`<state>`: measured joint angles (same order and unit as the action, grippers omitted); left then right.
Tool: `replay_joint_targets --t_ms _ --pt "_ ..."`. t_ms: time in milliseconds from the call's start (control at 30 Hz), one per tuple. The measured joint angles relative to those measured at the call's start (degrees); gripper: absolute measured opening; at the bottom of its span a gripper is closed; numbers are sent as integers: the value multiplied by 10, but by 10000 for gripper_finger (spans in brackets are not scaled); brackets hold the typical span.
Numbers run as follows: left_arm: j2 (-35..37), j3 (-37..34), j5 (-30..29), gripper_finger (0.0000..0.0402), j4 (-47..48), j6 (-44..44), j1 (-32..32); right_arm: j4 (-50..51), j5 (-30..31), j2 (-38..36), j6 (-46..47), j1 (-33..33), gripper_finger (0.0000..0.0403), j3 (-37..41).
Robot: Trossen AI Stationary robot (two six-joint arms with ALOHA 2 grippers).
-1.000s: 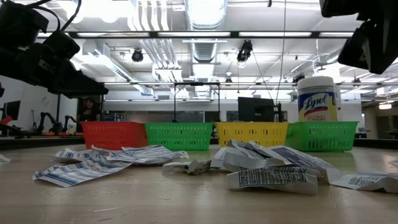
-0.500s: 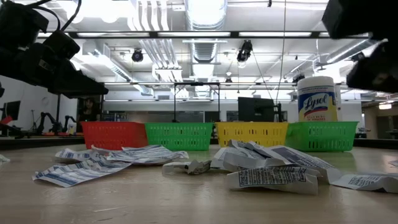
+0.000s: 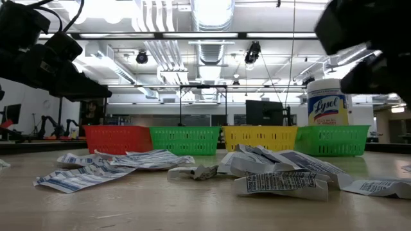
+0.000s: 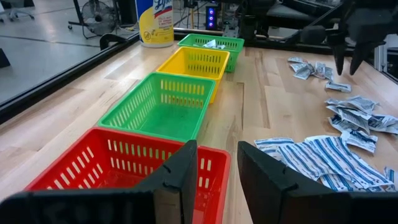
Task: Pick & Place First Aid Supplies
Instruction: Put the blue alcohol pad into the right green bin
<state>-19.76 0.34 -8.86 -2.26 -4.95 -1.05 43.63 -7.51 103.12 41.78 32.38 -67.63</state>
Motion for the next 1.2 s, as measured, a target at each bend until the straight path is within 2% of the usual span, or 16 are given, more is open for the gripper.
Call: replay_joint_targets --t_ms 233,700,967,1200 --pt "0 0 0 113 0 0 0 22 32 41 -22 0 83 -41" --pt "0 0 0 113 0 0 0 52 51 88 -26 0 83 -37" --pt "0 0 0 113 -1 0 0 56 60 108 -48 0 61 -37" --pt "0 0 0 113 -1 0 0 56 80 91 -56 0 32 -36"
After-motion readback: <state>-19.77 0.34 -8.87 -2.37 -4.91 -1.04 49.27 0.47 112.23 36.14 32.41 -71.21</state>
